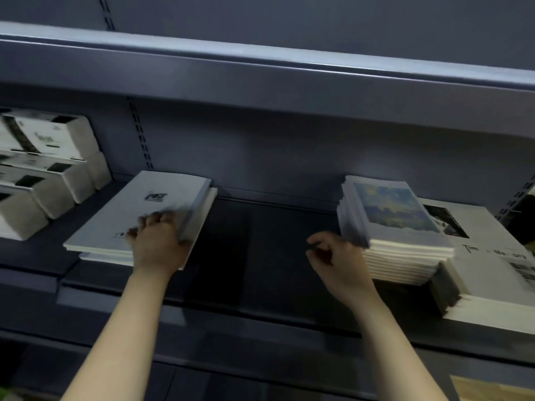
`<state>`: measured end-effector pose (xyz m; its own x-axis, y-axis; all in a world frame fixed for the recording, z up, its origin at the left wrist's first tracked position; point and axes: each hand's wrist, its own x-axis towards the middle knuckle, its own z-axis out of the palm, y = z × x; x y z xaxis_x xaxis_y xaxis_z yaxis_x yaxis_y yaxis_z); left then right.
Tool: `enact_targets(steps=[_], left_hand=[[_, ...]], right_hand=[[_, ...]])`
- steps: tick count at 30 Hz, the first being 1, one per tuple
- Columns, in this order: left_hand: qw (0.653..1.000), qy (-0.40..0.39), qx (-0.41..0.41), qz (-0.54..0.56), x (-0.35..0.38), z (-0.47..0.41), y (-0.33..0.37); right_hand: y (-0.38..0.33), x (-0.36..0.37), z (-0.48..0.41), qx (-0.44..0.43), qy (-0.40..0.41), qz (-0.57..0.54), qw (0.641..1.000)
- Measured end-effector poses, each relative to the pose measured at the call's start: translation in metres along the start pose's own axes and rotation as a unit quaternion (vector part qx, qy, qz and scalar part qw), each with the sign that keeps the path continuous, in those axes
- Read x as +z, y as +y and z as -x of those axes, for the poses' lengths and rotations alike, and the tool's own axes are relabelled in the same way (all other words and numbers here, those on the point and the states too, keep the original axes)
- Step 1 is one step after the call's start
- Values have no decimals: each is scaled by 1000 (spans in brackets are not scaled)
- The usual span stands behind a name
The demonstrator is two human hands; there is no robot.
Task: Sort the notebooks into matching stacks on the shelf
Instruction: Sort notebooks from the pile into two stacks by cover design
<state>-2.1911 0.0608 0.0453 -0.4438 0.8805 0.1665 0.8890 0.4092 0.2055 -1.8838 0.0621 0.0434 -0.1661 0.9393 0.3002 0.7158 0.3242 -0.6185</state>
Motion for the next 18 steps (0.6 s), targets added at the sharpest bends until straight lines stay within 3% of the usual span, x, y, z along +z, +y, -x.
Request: enact_targets(steps=[6,12,18], left_hand=[[997,6,51,-50,-12,-8,-3],[993,93,75,-1,-34,-12,-14],[969,186,158,26,-60,8,-14]], right_hand=[[2,17,0,32,-23,-24,999],[6,18,3,55,-40,-38,997],[3,19,0,44,-53,-85,994]])
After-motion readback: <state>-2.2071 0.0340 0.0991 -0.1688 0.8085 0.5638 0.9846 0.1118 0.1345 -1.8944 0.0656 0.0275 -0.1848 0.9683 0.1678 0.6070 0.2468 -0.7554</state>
